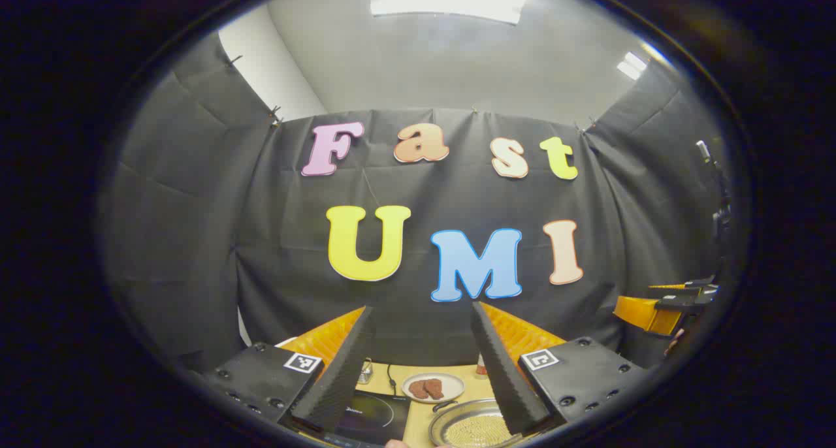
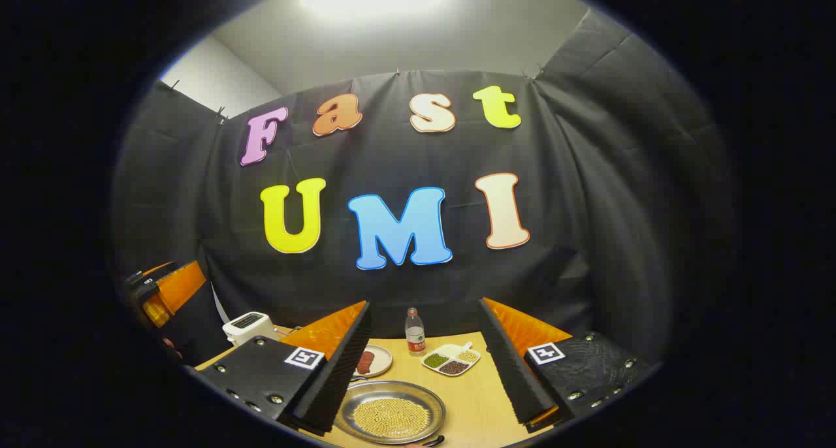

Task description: First push the handle of the pot to place it horizontally, then grasp the pot with both hands and set it on the induction cooktop.

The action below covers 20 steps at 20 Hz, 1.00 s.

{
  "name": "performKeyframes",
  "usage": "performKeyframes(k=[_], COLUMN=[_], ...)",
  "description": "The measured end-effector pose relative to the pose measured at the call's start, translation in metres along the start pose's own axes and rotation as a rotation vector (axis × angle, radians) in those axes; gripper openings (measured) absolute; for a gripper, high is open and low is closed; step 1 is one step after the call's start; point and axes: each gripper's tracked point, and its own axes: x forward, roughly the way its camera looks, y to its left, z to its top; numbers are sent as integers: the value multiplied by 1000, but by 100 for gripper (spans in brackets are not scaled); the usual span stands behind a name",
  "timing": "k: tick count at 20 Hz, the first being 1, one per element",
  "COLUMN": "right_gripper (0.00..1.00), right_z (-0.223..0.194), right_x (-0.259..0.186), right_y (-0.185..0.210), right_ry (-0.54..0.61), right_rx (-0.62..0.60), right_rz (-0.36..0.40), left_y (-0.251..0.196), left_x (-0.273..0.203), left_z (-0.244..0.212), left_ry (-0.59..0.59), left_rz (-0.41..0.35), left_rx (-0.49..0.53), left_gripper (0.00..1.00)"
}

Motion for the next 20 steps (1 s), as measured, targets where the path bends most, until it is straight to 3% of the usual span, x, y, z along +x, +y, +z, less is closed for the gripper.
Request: performKeyframes(k=[1,13,18,20], right_gripper=[98,97,98,98], right_z=[3,-16,-42,-60], right_x=[1,15,21,21], right_y=[5,27,32,28], right_ry=[-8,22,75,115], right_rx=[0,-40,-55,-64], right_rz=[-2,6,40,44], left_y=[4,25,35,36], left_x=[3,28,34,33], left_z=[2,-15,-29,-32], left_ry=[-5,15,40,47], left_rz=[-2,-32,-19,-14], left_rx=[1,-33,-42,-57], left_gripper=[99,99,95,99])
